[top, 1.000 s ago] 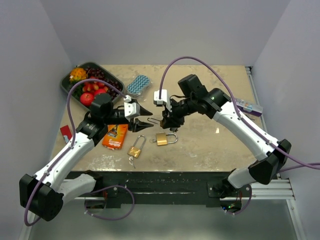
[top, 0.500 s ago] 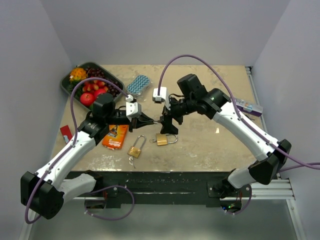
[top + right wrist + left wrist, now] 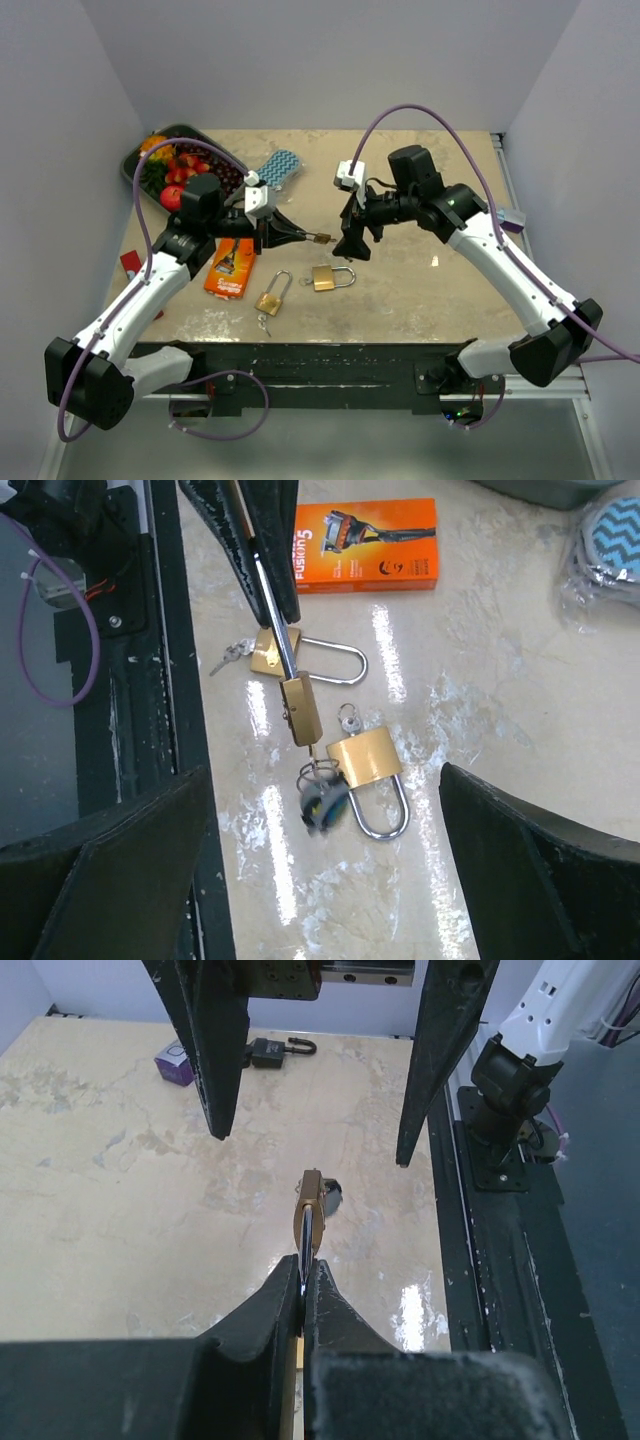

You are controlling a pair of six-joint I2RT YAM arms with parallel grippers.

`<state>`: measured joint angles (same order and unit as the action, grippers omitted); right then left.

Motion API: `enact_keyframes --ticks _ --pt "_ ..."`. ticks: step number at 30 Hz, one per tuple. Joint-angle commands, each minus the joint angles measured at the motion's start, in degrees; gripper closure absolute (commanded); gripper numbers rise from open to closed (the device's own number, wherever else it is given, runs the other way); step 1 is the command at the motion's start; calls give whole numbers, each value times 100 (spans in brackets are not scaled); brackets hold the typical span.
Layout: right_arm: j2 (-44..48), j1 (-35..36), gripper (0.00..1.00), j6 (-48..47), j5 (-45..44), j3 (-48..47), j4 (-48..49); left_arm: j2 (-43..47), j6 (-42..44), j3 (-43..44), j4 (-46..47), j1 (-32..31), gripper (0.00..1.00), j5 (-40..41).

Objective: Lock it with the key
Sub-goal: Lock the lock.

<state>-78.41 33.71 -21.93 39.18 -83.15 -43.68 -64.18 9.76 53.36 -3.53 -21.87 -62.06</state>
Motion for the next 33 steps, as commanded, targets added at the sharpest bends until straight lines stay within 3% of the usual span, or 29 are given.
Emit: enact_keyframes --ticks 1,13,18,25,29,32,33 --pt "327 21 1 -136 178 387 940 46 -333 315 194 -28 100 -184" --pt "230 311 21 -558 283 528 1134 108 -1283 297 941 -116 100 -96" --pt "247 381 40 -549 318 511 1265 116 -1354 306 968 -142 100 1" --pt "212 425 78 -443 354 502 1371 134 -1477 262 1074 -160 100 63" --pt "204 452 86 -426 450 458 1345 117 -1503 218 1196 -169 100 89" --pt "177 461 100 -434 538 379 1266 108 -1530 157 1267 -195 100 80" --pt "177 461 100 -426 590 362 1257 116 -1530 139 1293 -212 100 89"
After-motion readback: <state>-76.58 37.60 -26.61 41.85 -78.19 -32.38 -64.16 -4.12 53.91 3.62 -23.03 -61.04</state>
